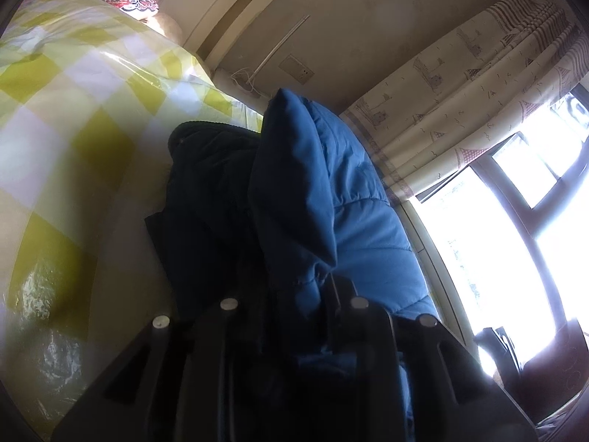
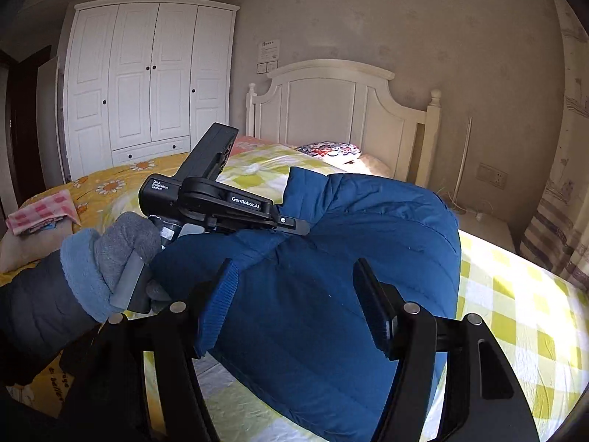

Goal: Fold large clothes

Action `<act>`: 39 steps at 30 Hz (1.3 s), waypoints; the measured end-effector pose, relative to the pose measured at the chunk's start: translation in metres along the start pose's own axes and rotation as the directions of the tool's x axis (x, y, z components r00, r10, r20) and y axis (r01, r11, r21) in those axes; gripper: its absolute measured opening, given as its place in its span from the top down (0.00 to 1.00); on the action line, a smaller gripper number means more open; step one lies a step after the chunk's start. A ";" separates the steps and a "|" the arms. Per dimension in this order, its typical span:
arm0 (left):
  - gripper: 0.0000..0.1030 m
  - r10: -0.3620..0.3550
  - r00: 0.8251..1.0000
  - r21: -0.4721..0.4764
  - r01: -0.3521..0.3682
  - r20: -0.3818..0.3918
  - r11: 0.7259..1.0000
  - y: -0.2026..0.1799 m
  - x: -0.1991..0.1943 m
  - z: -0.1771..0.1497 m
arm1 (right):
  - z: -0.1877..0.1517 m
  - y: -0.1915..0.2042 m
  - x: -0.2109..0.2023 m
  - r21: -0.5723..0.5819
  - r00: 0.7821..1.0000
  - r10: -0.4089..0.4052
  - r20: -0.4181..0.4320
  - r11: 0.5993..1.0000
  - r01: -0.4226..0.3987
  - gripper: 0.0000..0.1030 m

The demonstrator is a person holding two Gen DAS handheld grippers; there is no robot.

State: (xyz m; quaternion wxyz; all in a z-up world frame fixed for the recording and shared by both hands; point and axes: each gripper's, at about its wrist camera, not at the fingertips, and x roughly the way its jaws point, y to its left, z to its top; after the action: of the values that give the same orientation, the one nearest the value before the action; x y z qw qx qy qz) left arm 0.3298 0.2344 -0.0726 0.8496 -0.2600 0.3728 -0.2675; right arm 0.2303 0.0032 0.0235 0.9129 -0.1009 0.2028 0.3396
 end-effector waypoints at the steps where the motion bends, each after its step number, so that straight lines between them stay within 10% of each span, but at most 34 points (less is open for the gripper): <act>1: 0.77 0.009 1.000 0.007 -0.009 -0.004 1.000 -0.004 0.001 0.001 | 0.001 0.009 0.015 -0.043 0.999 0.016 -0.044 0.999 -0.018 0.39; 3: 0.68 0.052 0.999 0.031 -0.051 -0.011 0.998 -0.008 -0.003 0.005 | -0.017 0.032 0.051 -0.155 0.986 -0.017 -0.167 0.988 -0.009 0.38; 8: 0.58 0.232 0.965 0.062 -0.241 0.124 0.969 -0.034 -0.057 0.036 | -0.030 0.042 0.063 -0.222 0.984 -0.071 -0.162 0.975 0.034 0.38; 16: 0.46 0.201 0.962 0.238 -0.243 0.188 0.940 -0.118 -0.032 0.070 | -0.031 0.042 0.066 -0.225 0.985 -0.067 -0.157 0.974 0.030 0.38; 21: 0.46 0.361 0.931 0.155 -0.364 0.048 0.918 -0.061 0.058 0.062 | -0.035 0.042 0.069 -0.220 0.986 -0.063 -0.151 0.975 0.028 0.37; 27: 0.47 0.326 0.944 0.084 -0.329 0.041 0.941 -0.016 0.072 0.049 | -0.031 0.042 0.067 -0.245 0.984 -0.032 -0.176 0.969 -0.013 0.38; 31: 0.47 0.304 0.952 0.066 -0.307 0.045 0.950 -0.011 0.067 0.050 | -0.006 0.007 0.031 -0.168 0.977 0.148 -0.151 0.971 -0.173 0.38; 39: 0.47 0.326 0.943 0.077 -0.331 0.070 0.941 -0.018 0.064 0.049 | 0.062 -0.145 0.056 0.016 0.998 -0.042 -0.039 0.999 0.043 0.44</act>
State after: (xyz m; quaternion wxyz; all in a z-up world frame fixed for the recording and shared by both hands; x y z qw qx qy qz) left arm 0.4000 0.1921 -0.0642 0.9031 -0.1639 0.3746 -0.1309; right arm 0.3836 -0.0529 0.0609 0.9167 -0.1042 0.2209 0.3163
